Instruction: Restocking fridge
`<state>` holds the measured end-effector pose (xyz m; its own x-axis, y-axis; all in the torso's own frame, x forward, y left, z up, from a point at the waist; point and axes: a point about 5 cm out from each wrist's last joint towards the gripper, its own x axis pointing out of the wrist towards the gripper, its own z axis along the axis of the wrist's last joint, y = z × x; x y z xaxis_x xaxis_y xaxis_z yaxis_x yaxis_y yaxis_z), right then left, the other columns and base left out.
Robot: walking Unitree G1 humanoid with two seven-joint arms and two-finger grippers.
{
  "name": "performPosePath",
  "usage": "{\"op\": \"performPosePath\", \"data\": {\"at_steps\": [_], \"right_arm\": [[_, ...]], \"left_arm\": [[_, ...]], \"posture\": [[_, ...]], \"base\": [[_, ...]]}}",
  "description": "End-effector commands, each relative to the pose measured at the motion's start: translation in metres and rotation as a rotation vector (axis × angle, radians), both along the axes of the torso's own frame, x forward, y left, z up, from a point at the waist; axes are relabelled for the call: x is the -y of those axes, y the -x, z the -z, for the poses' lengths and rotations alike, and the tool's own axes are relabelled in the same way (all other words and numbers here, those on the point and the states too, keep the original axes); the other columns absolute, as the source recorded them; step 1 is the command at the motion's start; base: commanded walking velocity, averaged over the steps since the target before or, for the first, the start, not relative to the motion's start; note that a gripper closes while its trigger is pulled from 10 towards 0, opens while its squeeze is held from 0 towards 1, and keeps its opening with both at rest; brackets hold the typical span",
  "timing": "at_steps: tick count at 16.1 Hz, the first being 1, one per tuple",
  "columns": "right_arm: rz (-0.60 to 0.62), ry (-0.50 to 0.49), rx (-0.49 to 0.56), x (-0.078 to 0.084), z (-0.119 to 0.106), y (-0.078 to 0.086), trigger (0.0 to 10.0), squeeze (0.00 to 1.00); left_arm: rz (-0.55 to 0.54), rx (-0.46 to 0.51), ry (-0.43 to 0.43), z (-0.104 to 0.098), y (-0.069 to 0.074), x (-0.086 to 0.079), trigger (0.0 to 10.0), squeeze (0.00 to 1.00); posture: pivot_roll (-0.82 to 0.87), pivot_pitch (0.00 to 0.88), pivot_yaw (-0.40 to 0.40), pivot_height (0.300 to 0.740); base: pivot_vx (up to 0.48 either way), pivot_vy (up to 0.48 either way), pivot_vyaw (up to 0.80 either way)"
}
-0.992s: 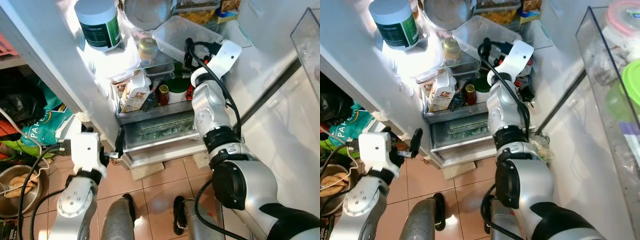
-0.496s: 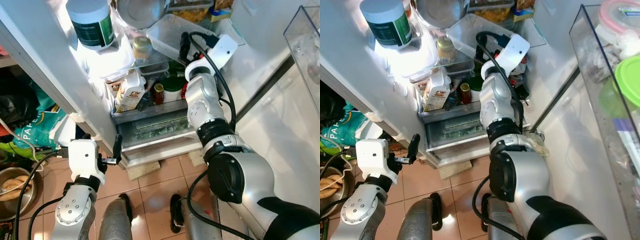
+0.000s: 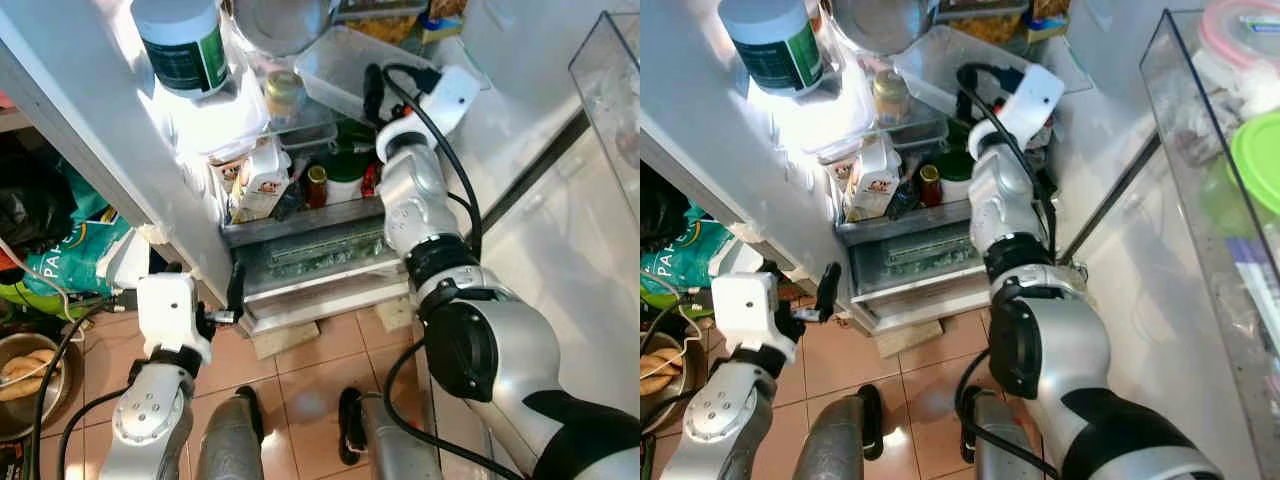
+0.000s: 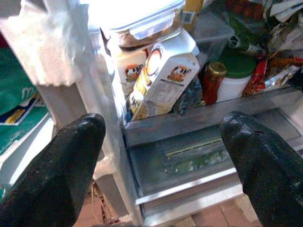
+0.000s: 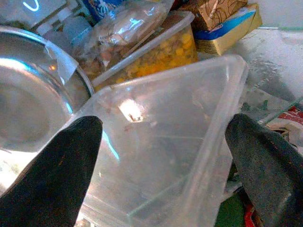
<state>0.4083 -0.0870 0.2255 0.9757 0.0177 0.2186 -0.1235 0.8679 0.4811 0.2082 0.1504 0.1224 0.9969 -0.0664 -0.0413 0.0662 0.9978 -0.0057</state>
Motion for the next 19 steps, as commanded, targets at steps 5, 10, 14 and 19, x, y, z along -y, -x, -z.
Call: {"op": "performPosePath", "data": {"at_steps": [5,10,14,19], "right_arm": [[-0.065,0.036,-0.008,0.005,0.009,0.001,10.0,0.0],[-0.055,0.056,-0.001,0.02,0.013,0.003,10.0,0.0],[-0.082,0.07,0.025,0.027,0.014,0.006,10.0,0.0],[-0.102,0.053,0.034,0.029,0.014,0.009,10.0,0.0]], "left_arm": [[-0.003,-0.011,-0.01,0.004,-0.005,-0.002,10.0,0.0],[0.007,0.006,-0.011,0.002,-0.011,-0.001,10.0,0.0],[0.011,0.016,-0.013,0.002,-0.016,-0.002,10.0,0.0],[0.015,0.023,-0.013,0.002,-0.019,-0.002,10.0,0.0]], "posture": [[0.25,0.244,-0.002,0.74],[0.24,0.227,0.005,0.74],[0.23,0.213,0.009,0.74],[0.22,0.204,0.013,0.74]], "base": [[0.0,0.0,0.0],[0.0,0.0,0.0],[0.0,0.0,0.0],[0.0,0.0,0.0]]}}
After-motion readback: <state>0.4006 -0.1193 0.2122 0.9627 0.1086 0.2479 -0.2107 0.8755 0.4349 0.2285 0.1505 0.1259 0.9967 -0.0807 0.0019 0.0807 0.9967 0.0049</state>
